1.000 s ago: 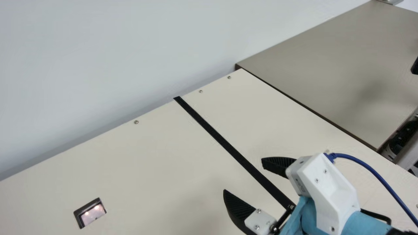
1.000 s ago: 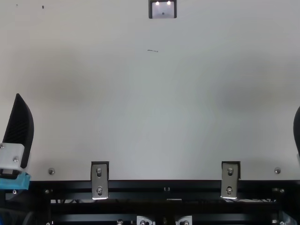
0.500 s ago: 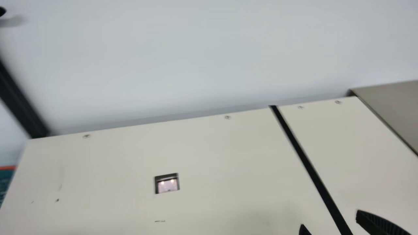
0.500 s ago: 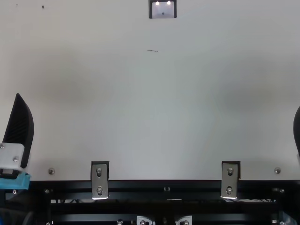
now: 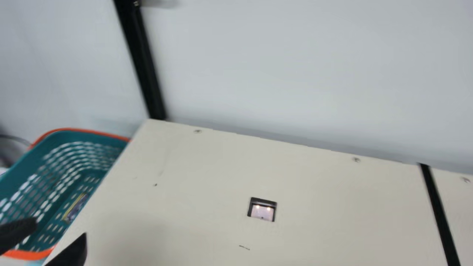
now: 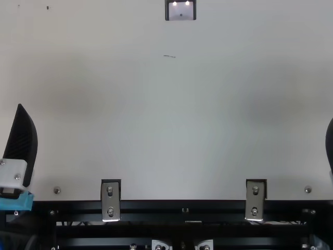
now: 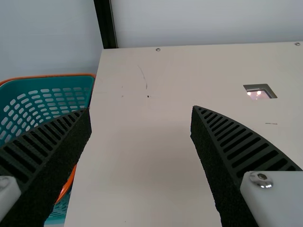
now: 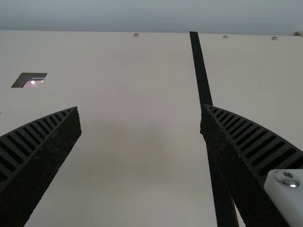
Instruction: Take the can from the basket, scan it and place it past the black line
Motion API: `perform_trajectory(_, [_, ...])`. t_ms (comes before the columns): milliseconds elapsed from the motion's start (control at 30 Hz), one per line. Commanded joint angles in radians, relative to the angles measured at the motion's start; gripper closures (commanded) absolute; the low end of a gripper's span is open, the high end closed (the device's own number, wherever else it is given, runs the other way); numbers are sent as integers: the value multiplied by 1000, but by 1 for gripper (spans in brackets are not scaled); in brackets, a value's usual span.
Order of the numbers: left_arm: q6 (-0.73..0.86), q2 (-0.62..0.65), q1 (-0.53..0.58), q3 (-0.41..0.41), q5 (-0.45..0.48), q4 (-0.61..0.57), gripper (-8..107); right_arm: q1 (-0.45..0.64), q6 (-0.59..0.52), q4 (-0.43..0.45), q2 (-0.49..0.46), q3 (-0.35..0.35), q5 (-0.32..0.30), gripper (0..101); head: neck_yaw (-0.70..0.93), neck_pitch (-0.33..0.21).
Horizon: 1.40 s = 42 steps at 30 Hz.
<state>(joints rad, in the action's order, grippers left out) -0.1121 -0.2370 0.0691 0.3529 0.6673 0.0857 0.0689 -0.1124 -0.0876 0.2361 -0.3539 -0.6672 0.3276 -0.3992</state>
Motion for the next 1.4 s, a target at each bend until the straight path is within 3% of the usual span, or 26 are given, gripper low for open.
perform_trajectory(0, [0,0,0,0,0,0,9,0,0,0,0,0,0,0,58,-37])
perform_trajectory(267, [0,0,0,0,0,0,9,0,0,0,0,0,0,0,210,-37])
perform_trajectory(700, [0,0,0,0,0,0,9,0,0,0,0,0,0,0,271,-37])
perform_trajectory(1367, [0,0,0,0,0,0,9,0,0,0,0,0,0,0,554,-37])
